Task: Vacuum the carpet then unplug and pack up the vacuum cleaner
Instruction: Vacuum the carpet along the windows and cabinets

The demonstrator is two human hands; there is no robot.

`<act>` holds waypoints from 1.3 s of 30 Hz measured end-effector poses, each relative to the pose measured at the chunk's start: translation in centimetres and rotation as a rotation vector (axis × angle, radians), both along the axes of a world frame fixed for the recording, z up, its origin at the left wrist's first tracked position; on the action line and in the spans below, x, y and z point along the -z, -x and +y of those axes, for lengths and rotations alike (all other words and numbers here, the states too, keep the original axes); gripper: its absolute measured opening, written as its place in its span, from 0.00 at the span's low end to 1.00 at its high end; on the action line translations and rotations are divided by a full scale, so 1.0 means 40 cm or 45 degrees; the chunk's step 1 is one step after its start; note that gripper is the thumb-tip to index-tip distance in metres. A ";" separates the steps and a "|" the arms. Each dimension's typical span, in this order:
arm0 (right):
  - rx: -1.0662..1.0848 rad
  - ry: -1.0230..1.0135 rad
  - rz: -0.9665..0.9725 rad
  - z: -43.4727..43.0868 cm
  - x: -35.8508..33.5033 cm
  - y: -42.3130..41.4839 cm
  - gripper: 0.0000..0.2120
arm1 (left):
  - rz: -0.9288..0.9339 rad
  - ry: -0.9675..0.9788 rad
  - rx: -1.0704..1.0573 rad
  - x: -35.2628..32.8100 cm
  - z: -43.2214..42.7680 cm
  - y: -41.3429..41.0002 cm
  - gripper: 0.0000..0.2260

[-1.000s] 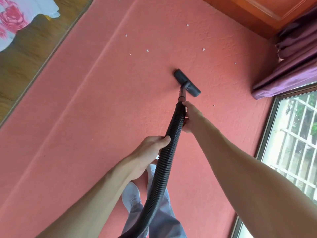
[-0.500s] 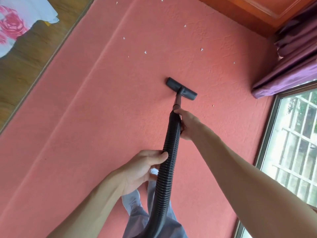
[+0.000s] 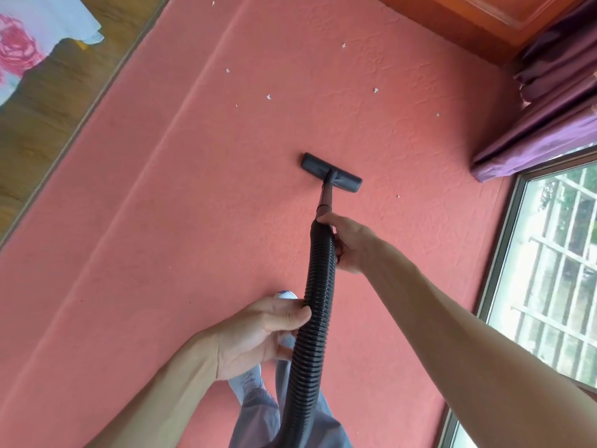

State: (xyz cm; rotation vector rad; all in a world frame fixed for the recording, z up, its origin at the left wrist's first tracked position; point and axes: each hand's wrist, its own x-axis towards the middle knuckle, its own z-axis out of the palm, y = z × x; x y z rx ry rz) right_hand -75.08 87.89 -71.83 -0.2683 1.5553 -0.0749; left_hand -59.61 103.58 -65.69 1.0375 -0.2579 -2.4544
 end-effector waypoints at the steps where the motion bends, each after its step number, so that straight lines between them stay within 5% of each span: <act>1: 0.015 0.022 0.007 -0.019 0.001 -0.006 0.15 | -0.057 0.015 -0.022 -0.001 -0.014 0.005 0.19; 7: 0.201 0.059 0.007 -0.079 0.014 -0.011 0.17 | -0.433 0.038 -0.073 0.002 -0.083 0.066 0.12; 13: 0.445 0.011 -0.204 -0.050 0.037 0.023 0.19 | -0.407 0.020 -0.031 0.000 -0.065 0.061 0.11; 23: -0.055 0.056 0.151 0.004 0.029 -0.021 0.11 | -0.131 -0.111 -0.038 -0.008 -0.003 0.009 0.11; 28: -0.081 0.066 0.158 0.034 -0.024 -0.012 0.11 | -0.025 -0.060 0.033 -0.044 0.021 -0.026 0.12; 39: 0.188 0.196 0.173 -0.054 0.019 -0.055 0.18 | -0.453 0.037 -0.107 -0.027 -0.024 0.001 0.14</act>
